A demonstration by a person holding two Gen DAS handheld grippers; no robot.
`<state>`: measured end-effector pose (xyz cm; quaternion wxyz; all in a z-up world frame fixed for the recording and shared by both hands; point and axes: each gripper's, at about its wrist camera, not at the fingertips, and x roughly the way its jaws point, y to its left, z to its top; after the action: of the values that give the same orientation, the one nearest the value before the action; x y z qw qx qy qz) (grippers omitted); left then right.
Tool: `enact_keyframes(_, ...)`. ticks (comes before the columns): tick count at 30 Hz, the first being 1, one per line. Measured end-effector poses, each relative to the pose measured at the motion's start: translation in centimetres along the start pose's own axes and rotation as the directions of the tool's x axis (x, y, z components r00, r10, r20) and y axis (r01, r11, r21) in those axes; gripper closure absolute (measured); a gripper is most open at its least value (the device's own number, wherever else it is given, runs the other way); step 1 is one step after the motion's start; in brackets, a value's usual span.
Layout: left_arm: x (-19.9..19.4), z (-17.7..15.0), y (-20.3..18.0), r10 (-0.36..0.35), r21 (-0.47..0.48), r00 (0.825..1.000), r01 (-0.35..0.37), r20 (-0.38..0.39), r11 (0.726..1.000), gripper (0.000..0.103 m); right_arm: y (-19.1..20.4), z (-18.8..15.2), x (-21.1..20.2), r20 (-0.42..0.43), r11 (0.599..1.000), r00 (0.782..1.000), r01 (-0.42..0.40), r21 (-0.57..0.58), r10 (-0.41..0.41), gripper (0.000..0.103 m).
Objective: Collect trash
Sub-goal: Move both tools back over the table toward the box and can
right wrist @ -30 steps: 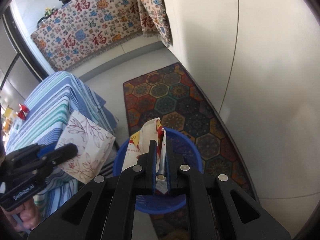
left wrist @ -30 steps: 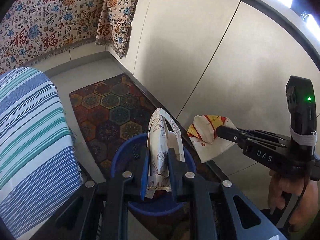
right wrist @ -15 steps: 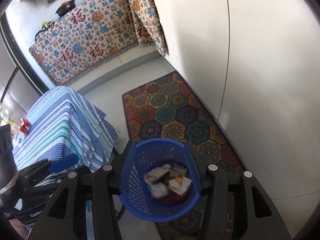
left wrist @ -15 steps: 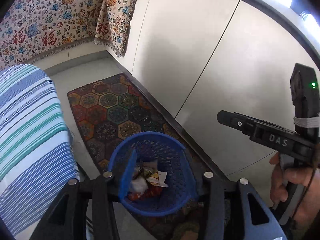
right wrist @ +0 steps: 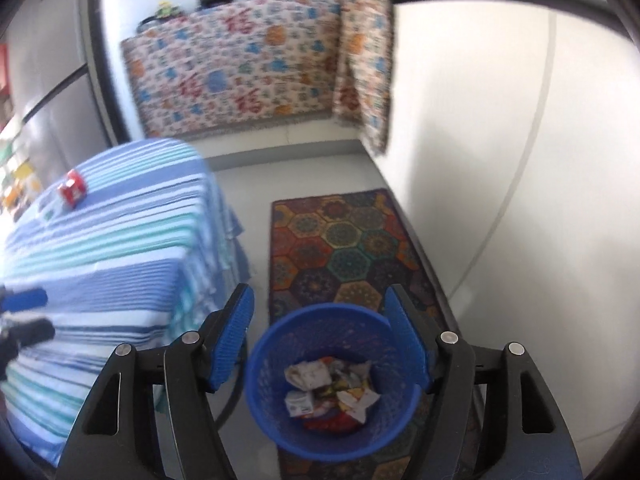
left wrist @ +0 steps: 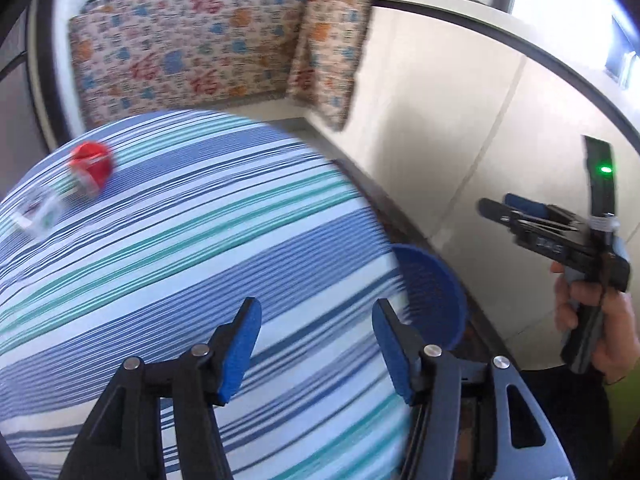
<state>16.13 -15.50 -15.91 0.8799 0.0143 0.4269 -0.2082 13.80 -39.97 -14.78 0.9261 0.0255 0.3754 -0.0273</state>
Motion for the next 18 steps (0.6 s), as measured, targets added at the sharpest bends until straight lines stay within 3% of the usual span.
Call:
enact_keyframes(4, -1.2, -1.6, 6.5, 0.131, -0.106, 0.991, -0.132, -0.016, 0.986, 0.044, 7.0, 0.5, 0.1, -0.014, 0.989, 0.992, -0.126, -0.08, 0.125, 0.03)
enact_keyframes(8, -1.7, -2.3, 12.1, 0.256, -0.212, 0.966, -0.26, -0.043, 0.942, 0.044, 15.4, 1.1, 1.2, -0.069, 0.954, 0.975, -0.222, -0.203, 0.212, 0.024)
enact_keyframes(13, -1.6, -1.8, 17.0, 0.315, -0.299, 0.948, -0.316, -0.052, 0.901, 0.039, 22.1, 1.4, 5.5, -0.161, 0.929, 0.965, -0.248, -0.274, 0.209, 0.024)
enact_keyframes(15, -1.2, -1.0, 18.1, 0.324, -0.312, 0.945, -0.323, -0.05, 0.893, 0.039, 23.5, 1.1, 6.9, -0.182, 0.926, 0.965, -0.239, -0.292, 0.192, 0.024)
enact_keyframes(18, 0.2, 0.8, 19.9, 0.372, -0.344, 0.927, -0.367, -0.055, 0.864, 0.036, 24.2, 0.8, 8.2, -0.185, 0.927, 0.963, -0.241, -0.288, 0.193, 0.022)
